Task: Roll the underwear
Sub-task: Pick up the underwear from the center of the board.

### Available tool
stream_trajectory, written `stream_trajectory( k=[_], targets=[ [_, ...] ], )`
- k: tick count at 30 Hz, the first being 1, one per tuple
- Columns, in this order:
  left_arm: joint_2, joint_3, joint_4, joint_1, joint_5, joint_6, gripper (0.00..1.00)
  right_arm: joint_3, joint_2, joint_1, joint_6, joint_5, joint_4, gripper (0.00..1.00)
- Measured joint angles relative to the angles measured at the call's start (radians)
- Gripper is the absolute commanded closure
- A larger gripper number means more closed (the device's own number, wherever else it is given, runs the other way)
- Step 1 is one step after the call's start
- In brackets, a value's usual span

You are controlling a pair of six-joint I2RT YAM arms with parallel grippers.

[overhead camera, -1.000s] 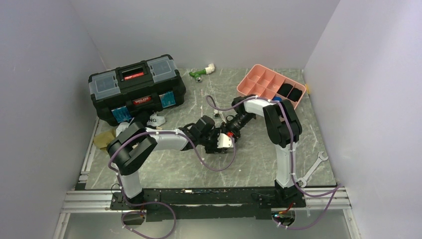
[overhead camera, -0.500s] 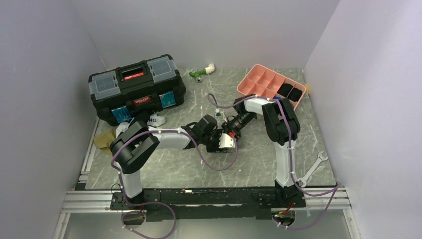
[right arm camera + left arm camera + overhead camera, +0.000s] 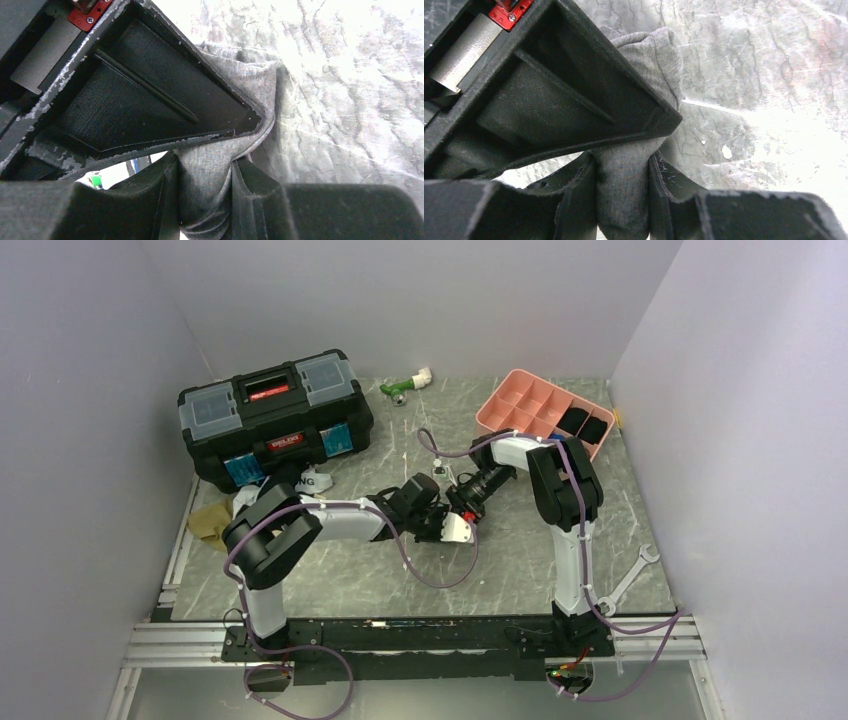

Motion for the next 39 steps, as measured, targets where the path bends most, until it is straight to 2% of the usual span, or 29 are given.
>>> stream_trajectory(
  k=[1, 3, 6, 9, 13, 22, 28, 34, 39],
  targets=[
    [0.000, 0.000, 0.000, -0.001, -0.003, 0.003, 1.00, 0.000, 0.000, 0.000, 0.002, 0.000, 0.000, 0.76],
    [-0.001, 0.000, 0.000, -0.003, -0.011, 0.008, 1.00, -0.001, 0.000, -0.002, 0.006, 0.000, 0.002, 0.58],
    [-0.006, -0.003, 0.003, -0.007, -0.027, 0.019, 1.00, -0.001, -0.005, -0.003, 0.020, -0.007, 0.001, 0.36],
    [-0.023, -0.024, 0.009, -0.010, -0.045, 0.031, 1.00, -0.009, -0.032, -0.004, 0.037, -0.015, -0.011, 0.26],
    [-0.045, -0.053, 0.024, -0.011, -0.074, 0.039, 1.00, -0.023, -0.079, -0.006, 0.056, 0.015, 0.020, 0.24],
    [-0.115, -0.102, -0.004, -0.001, -0.145, 0.048, 1.00, -0.036, -0.196, -0.043, 0.114, 0.225, 0.112, 0.23],
    [-0.166, -0.105, -0.031, 0.023, -0.160, 0.043, 1.00, -0.033, -0.299, -0.081, 0.139, 0.312, 0.127, 0.24],
    [-0.229, -0.092, -0.073, 0.065, -0.166, 0.019, 1.00, 0.026, -0.392, -0.134, 0.191, 0.431, 0.156, 0.27],
    [-0.275, -0.034, -0.129, 0.109, -0.169, -0.010, 1.00, 0.097, -0.409, -0.166, 0.233, 0.577, 0.210, 0.31]
  ],
)
